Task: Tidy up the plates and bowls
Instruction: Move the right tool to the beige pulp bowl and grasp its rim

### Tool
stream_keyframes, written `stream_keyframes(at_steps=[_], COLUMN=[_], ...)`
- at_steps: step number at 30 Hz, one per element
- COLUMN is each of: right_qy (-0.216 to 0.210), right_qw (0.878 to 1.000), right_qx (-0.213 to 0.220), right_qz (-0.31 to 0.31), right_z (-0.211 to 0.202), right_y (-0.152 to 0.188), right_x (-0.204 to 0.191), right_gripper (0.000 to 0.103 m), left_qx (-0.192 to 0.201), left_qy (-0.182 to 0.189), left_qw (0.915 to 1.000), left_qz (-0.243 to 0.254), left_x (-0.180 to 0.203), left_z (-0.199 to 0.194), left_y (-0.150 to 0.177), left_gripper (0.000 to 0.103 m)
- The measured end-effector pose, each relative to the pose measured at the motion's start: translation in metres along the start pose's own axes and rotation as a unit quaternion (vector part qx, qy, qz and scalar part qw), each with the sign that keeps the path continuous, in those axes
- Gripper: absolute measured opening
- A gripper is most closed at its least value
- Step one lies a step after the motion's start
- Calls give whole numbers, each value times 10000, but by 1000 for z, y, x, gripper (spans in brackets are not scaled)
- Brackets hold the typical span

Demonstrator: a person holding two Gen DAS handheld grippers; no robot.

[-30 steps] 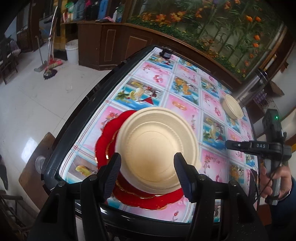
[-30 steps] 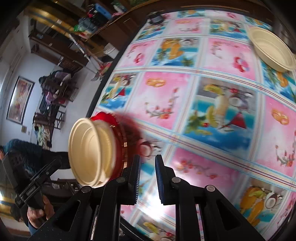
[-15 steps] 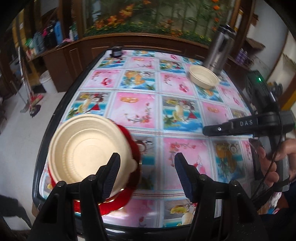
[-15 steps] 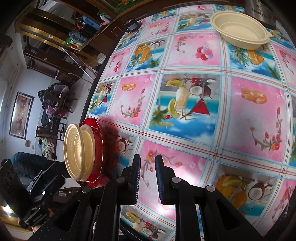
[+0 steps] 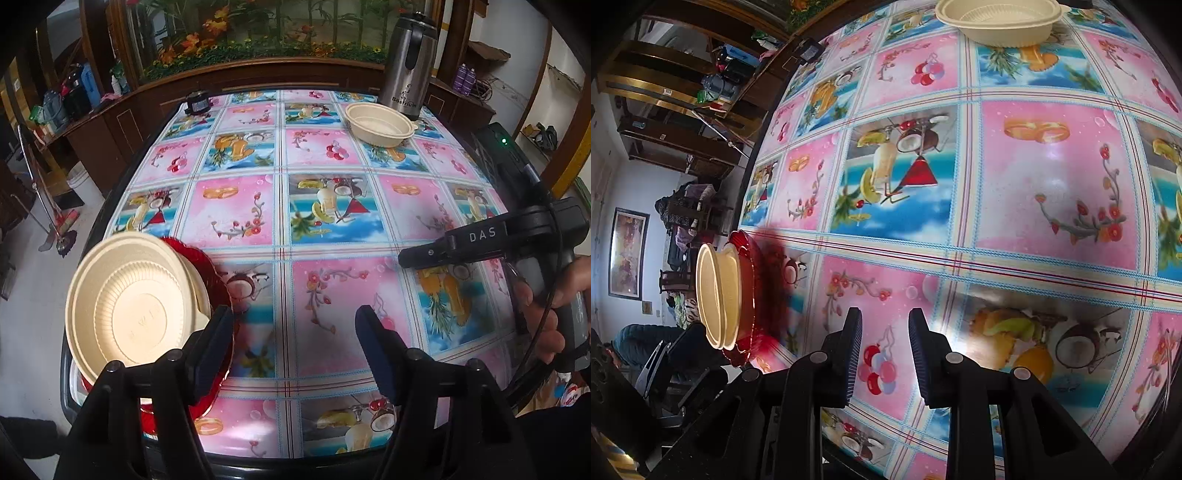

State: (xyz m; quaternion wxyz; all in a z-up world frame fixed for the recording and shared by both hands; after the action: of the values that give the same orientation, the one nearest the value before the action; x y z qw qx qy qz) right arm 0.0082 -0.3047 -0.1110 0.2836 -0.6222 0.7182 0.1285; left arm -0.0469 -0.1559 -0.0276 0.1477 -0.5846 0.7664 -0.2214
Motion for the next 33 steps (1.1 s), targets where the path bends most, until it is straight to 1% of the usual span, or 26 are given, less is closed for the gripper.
stream_keyframes(at_steps=[5,7,10,16,21,24,25,27,29,31,33], right_qy=[131,233,342,505,709,858,897,974,1009,1027,1043], right_qw=[9999,9997,9992,9953,9883,9838,9834,9862,9865,9888,9899], right_qx=[-96,-37,186,817,1339,1561,1564,1293,1209,946,766], right_qz=[24,8,21,79,151,201,221,338,449,535,572], right_z=[3,0,-12,-48,-73,-76,-74,-56,-44,-32,-25], right_y=[-3,-12,-34,-93,-155,-193,-203,-223,-236,-240,-232], right_x=[14,20,27,38,46,55,59,72,83,93,94], right_gripper=[28,28,28,28,28,28,28,28,28,28,28], left_qx=[-38,-5,2,-62,-84,-128,-145,-151,-159,-172,-170], left_qy=[-46,-86,-173,-260,-294,-302,-309,-322,-322,-329,-330], left_qw=[9999,9999,9995,9985,9986,9988,9988,9988,9989,9989,9990], left_qz=[-94,-149,-276,-469,-420,-372,-356,-337,-315,-278,-256], left_x=[-3,-7,-15,-25,-23,-21,-21,-20,-19,-18,-18], left_z=[0,-3,-7,-7,-7,-6,-6,-6,-6,-6,-5], left_y=[13,18,25,36,36,35,35,35,35,35,34], left_gripper=[68,68,68,68,68,68,68,68,68,68,68])
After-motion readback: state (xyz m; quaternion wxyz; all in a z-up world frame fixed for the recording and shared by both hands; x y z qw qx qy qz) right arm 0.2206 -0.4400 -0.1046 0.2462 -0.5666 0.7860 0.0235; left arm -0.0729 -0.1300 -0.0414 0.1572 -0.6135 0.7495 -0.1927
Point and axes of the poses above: each gripper's, at about its wrist camera, not at the fingertips, and z roughly the way its jaws point, x to its right, y to its underside, the point moved 5 cm from there along z, roughly the way its jaws point, and after that the axes turned 3 degrees about -z, right-handed, at the moved point
